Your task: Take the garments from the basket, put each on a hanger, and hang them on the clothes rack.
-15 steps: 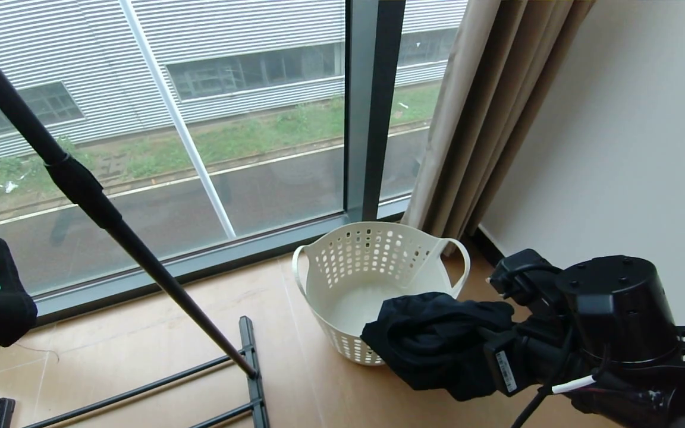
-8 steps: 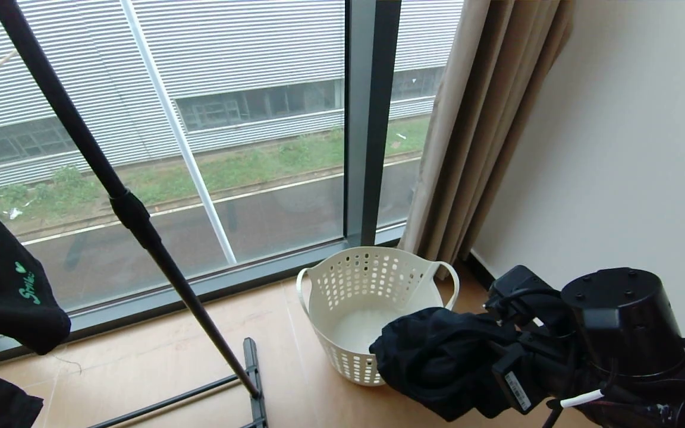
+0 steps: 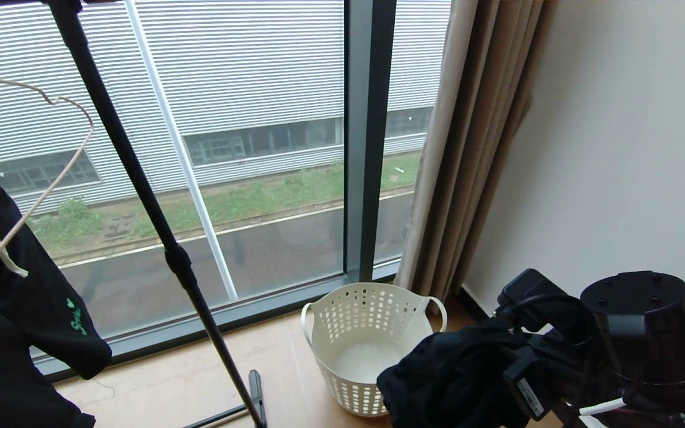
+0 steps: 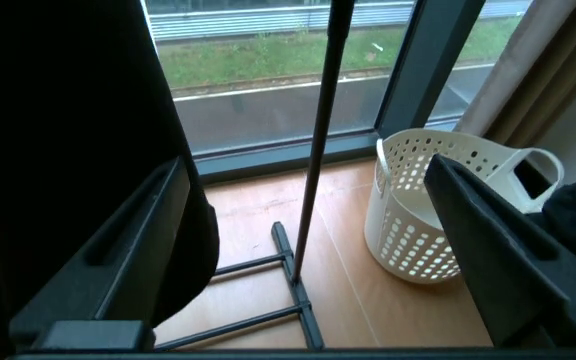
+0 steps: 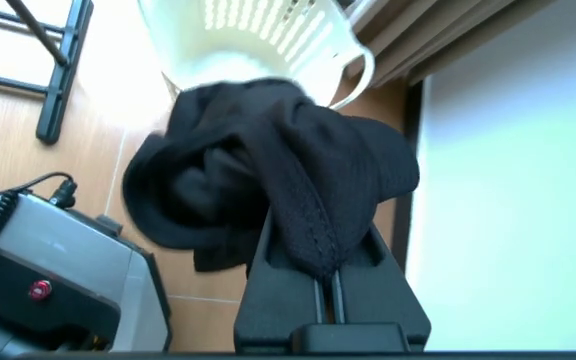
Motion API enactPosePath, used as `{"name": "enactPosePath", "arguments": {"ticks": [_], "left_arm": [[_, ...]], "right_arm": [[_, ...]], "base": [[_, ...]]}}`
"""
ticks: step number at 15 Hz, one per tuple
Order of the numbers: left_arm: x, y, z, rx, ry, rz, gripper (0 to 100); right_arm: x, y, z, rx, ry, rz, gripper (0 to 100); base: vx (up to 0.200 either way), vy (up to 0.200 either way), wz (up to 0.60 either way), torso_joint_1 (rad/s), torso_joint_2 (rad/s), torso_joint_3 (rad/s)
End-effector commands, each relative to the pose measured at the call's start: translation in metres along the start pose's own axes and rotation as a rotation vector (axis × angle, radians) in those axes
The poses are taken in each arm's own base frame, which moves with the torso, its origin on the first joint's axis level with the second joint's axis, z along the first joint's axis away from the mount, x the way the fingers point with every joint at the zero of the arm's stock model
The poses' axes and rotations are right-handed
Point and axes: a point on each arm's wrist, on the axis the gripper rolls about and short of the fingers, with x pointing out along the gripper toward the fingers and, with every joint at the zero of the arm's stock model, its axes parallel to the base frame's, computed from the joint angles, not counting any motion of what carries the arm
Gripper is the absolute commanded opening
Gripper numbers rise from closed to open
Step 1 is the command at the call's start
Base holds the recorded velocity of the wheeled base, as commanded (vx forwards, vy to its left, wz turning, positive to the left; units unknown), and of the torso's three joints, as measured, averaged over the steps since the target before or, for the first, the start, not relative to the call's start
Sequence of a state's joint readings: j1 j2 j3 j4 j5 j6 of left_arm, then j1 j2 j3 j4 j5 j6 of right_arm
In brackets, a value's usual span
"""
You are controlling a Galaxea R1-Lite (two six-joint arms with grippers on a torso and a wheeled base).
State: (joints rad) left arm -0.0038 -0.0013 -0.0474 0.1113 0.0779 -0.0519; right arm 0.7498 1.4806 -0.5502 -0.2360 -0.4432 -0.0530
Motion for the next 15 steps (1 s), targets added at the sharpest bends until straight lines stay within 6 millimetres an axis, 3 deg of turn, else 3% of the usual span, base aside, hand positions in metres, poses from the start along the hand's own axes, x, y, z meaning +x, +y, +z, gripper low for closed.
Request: {"name": "enactPosePath", "arguments": {"ticks": [1, 8, 15], "left_arm": [[0.0001, 0.0000, 0.0002, 0.000, 0.000, 0.000, 100], [0.0001, 0.0000, 0.0002, 0.000, 0.000, 0.001, 100], [0.0001, 0.0000, 0.0003, 0.000, -0.001, 0.000, 100]], "right_arm": [[-0.0006, -0.0006, -0.0001, 0.001, -0.002, -0.001, 0], [-0.0031, -0.0025, 0.0007, 0.005, -0.012, -0.004, 0], [-0.0015, -0.0016, -0.0019, -0.001, 0.000, -0.003, 0]], "base": [[0.000, 0.000, 0.00, 0.178, -0.49, -0.115], [0.000, 0.000, 0.00, 0.203, -0.51, -0.121], [0.000, 0.000, 0.00, 0.249, -0.56, -0.262]]}}
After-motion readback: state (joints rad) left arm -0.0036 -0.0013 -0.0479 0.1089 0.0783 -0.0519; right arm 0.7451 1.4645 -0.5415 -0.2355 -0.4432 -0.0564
